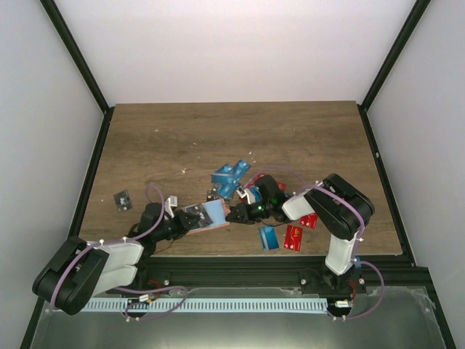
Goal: Put the credit cards into the card holder
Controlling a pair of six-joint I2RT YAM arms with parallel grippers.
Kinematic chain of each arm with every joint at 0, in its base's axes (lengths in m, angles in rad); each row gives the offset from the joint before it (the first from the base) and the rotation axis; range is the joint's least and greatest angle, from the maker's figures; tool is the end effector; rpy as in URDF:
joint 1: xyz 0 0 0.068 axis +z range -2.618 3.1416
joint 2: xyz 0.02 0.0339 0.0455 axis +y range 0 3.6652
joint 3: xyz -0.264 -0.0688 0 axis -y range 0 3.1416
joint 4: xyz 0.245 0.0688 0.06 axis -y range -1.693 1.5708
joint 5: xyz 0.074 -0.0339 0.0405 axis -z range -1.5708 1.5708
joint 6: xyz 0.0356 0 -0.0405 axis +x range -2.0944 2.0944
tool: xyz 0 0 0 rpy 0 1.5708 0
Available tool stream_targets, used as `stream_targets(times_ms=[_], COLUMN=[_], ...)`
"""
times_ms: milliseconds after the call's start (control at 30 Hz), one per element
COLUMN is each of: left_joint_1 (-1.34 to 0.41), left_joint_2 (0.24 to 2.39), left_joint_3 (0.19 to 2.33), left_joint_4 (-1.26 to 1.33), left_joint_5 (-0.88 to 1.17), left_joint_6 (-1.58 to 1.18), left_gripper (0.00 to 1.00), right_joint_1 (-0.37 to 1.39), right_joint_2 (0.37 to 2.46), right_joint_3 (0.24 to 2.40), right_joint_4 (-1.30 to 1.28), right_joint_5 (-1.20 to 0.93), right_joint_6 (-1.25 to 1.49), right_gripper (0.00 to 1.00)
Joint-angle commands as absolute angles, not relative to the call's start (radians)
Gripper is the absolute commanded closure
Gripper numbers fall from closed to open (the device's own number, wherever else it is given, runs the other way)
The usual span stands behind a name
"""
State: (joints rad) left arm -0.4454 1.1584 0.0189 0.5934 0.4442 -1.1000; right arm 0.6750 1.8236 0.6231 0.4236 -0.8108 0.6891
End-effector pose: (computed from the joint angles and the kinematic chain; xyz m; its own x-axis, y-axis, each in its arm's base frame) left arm 0.1394 -0.0835 0.1028 -0.8546 -0.4837 -0.1887 -0.0909 0.4973 -0.8628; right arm 0.2188 0.2082 0.0934 -0.9528 -0.2015 -0.2273 -0.2957 0.4444 0.8456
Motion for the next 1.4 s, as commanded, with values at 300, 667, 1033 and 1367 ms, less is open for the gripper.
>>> stream_targets(times_ms=[300,667,1033,1367], left_joint_1=[-0.444,-0.445,-0.443,-0.442], left_joint_2=[1.219,1.325,1.349,1.52], left_joint_3=[0.033,0.059,0.115,0.212], left_joint_4=[0.621,0.712,0.592,0.567], left_joint_5=[0.491,0.535,0.56,0.615], left_joint_6=[-1.072,-1.072,-0.965,-0.886], left_gripper=[0.96,0.96,0.96,0.96], right_joint_1=[0.688,0.689,0.689,0.689], right_joint_2=[1.859,1.865,1.877,1.869], right_joint_3=[0.635,0.635,0.653,0.702], right_joint_4=[0.375,0.372,0.346,0.239], right_joint_5=[-0.786,-0.792,-0.799,-0.771], right_joint_6=[0.675,0.674,0.651,0.584], right_gripper=[0.73,0.74,0.73,0.73])
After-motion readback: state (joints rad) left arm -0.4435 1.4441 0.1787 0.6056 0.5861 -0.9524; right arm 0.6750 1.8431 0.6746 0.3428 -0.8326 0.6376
